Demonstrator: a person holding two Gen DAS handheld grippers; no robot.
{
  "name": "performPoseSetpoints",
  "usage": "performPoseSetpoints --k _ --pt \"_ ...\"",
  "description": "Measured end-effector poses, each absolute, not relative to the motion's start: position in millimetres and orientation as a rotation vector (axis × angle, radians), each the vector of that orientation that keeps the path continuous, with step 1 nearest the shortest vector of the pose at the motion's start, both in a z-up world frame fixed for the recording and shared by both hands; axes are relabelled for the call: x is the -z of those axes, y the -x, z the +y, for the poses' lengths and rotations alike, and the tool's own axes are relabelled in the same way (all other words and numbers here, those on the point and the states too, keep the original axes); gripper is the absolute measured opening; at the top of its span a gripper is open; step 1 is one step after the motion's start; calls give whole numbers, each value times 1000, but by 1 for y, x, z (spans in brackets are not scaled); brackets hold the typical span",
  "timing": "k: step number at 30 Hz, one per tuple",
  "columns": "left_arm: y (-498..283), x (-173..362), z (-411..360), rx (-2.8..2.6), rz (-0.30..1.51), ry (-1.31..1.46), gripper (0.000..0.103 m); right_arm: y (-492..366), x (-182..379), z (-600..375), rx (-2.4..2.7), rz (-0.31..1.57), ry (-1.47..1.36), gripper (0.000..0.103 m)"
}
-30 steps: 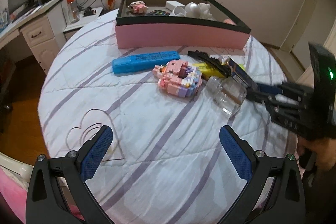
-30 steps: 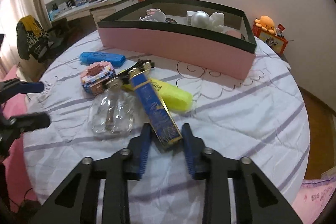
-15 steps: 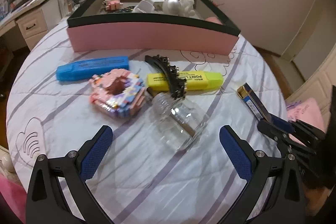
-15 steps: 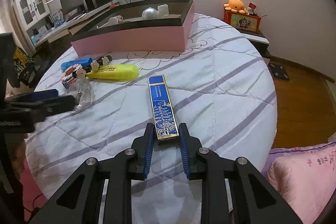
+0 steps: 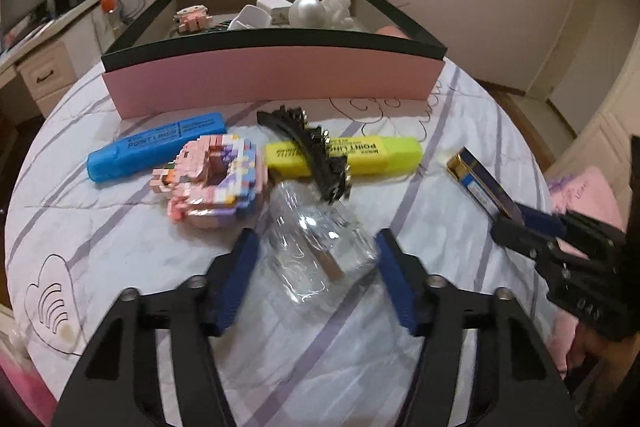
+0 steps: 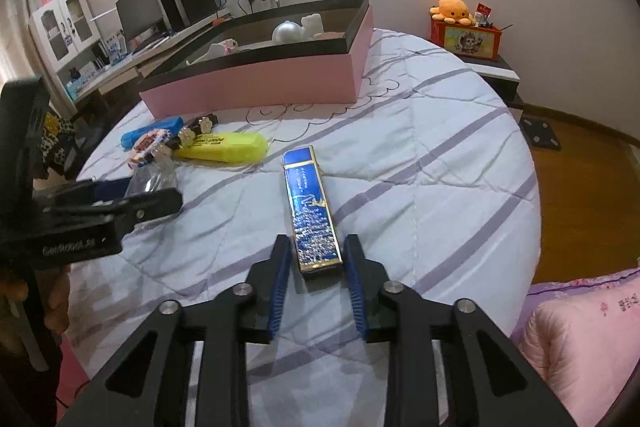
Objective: Organize rigid objects
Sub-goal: 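Grasp the glass perfume bottle with the left tool while the right tool grasps the blue lighter box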
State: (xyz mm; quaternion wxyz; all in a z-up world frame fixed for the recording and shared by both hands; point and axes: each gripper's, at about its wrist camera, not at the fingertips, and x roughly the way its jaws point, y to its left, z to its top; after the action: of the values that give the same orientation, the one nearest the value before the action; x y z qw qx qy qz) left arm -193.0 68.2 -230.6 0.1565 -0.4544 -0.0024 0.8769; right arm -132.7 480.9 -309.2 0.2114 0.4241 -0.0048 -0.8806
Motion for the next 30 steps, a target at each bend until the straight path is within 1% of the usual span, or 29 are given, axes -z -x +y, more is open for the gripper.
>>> performPoseSetpoints --k 3,5,13,19,20,22,23,24,25,26,27,28,30 --pt "190 230 58 -2484 -27 1301 53 135 308 474 2447 5 -1180 45" --pt "185 229 53 -2475 -11 1297 53 137 307 468 2457 30 -1176 47" --pt "160 229 22 -2413 -42 1281 53 150 309 457 2490 81 -1184 47" --pt "146 230 4 -2423 -37 1274 53 139 308 446 2479 118 -1194 46" --pt "146 230 4 -2429 -40 1272 55 136 308 443 2481 133 -1196 46" --pt "148 230 4 -2445 -47 1271 64 130 308 437 2483 142 -1194 46" --pt "150 231 5 -2453 -48 1270 66 129 309 436 2490 147 -1193 46" --pt "150 231 6 -2459 -44 1269 72 129 310 436 2499 154 -1192 47" --pt "151 231 8 -2472 -34 1270 73 129 310 436 2503 153 -1189 47" --pt "153 232 11 -2486 -16 1267 73 129 311 438 2506 137 -1187 47" --pt "152 233 13 -2510 9 1258 66 130 311 440 2506 120 -1188 47" --pt "153 234 17 -2546 50 1249 52 131 311 442 2505 104 -1189 47" --pt "151 235 20 -2558 116 1236 52 132 311 442 2506 100 -1186 46"
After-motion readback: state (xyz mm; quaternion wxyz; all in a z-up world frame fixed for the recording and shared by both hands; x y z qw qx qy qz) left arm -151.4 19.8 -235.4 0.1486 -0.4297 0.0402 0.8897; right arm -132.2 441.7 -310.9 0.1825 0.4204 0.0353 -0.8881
